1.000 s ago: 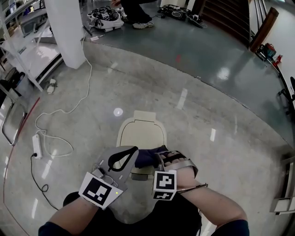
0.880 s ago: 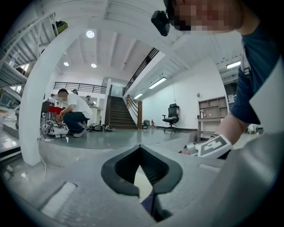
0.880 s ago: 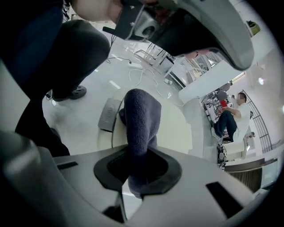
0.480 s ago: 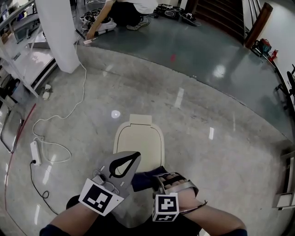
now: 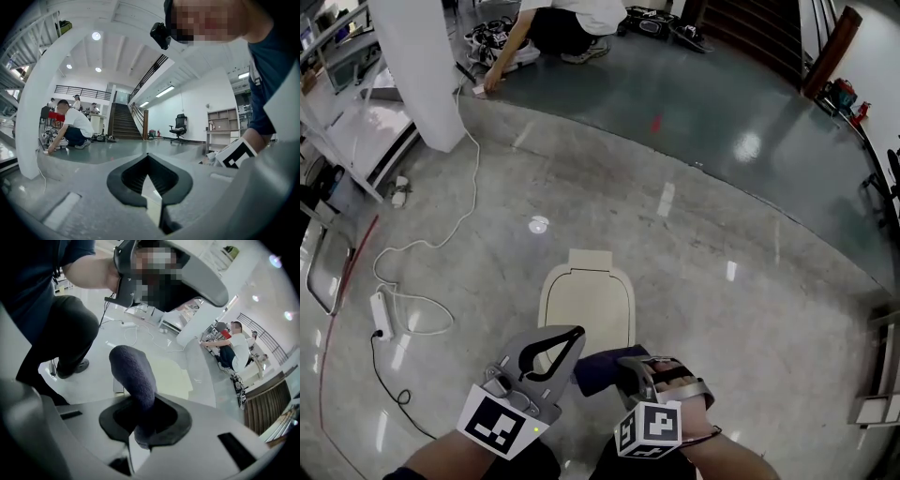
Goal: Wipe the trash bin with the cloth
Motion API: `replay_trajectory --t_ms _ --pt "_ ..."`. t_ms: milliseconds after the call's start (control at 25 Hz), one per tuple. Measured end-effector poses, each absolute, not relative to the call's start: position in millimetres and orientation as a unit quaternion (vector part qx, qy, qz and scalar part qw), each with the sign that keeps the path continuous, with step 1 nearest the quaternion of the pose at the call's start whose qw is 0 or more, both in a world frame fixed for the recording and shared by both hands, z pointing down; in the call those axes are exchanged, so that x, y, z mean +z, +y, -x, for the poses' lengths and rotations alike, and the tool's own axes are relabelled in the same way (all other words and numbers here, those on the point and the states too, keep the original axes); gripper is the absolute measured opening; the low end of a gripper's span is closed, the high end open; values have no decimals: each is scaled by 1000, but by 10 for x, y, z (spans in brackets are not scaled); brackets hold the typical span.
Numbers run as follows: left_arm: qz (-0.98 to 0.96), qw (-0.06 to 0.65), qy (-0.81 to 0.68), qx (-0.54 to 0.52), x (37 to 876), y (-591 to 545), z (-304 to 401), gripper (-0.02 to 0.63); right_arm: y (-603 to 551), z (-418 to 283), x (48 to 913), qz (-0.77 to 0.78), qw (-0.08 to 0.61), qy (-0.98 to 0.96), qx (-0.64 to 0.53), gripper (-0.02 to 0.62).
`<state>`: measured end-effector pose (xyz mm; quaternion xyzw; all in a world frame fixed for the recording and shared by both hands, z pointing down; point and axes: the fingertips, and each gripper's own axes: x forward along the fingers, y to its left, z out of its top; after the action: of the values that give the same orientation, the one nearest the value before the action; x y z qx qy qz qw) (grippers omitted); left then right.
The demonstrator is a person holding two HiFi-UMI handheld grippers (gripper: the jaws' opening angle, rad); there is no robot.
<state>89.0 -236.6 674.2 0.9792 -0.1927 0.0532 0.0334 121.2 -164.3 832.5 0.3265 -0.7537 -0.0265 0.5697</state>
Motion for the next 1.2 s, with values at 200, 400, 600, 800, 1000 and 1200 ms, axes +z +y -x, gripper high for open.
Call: replay_trajectory --t_ms 200,400,600,800,1000,1200 --pt "-978 46 -188 71 6109 -2331 -784 -3 -1541 -1134 7656 -355 548 -757 0 52" --pt "-974 75 -199 73 5261 -2282 -555 -3 -1414 -1002 6876 -360 534 -763 44 52" --pt "-983 16 -166 75 4209 -2054 -398 -3 -1301 -944 5962 -378 517 -765 69 52" --pt "-985 -14 -157 71 3283 -1866 -128 -3 -1236 -740 5113 -379 506 -771 73 52" --pt "-986 1 -142 85 2614 -1435 -16 -3 -1009 -556 4342 -374 492 -782 79 52" --pt "-989 1 -117 87 2187 -957 -127 -3 -676 -524 3626 -382 470 -792 74 52"
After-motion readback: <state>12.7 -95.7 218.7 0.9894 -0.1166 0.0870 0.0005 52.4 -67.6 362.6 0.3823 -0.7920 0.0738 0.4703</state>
